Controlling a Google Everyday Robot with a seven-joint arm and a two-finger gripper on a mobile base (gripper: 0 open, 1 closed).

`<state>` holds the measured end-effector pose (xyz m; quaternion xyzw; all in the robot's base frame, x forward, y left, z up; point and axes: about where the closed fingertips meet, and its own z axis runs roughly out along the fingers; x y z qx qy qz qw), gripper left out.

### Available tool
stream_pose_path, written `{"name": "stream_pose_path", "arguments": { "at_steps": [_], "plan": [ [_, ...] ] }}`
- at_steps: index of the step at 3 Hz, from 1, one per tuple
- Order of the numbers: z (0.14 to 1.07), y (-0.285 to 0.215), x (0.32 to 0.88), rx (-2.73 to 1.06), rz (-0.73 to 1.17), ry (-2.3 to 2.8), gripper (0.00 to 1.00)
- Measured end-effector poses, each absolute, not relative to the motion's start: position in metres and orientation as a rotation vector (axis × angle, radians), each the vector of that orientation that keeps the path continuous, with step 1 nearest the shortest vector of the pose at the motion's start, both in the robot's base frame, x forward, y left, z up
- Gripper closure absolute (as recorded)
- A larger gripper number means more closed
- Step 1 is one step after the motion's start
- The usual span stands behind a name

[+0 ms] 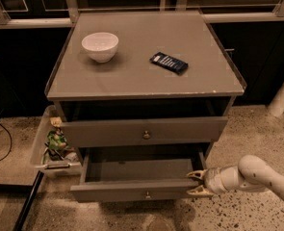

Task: Open middle drawer

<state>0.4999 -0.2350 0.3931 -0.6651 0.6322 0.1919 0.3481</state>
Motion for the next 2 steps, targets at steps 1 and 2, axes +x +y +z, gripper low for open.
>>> {"name": "stream_pose_path", "arguments": {
  "at_steps": [1, 2],
  "plan": [
    [0.3948, -0.2350, 0.4999, -1.724, 0.496, 1.638, 0.87],
    [0.3948, -0.2349, 0.4999, -1.724, 0.496, 1.638, 0.87]
  ]
}}
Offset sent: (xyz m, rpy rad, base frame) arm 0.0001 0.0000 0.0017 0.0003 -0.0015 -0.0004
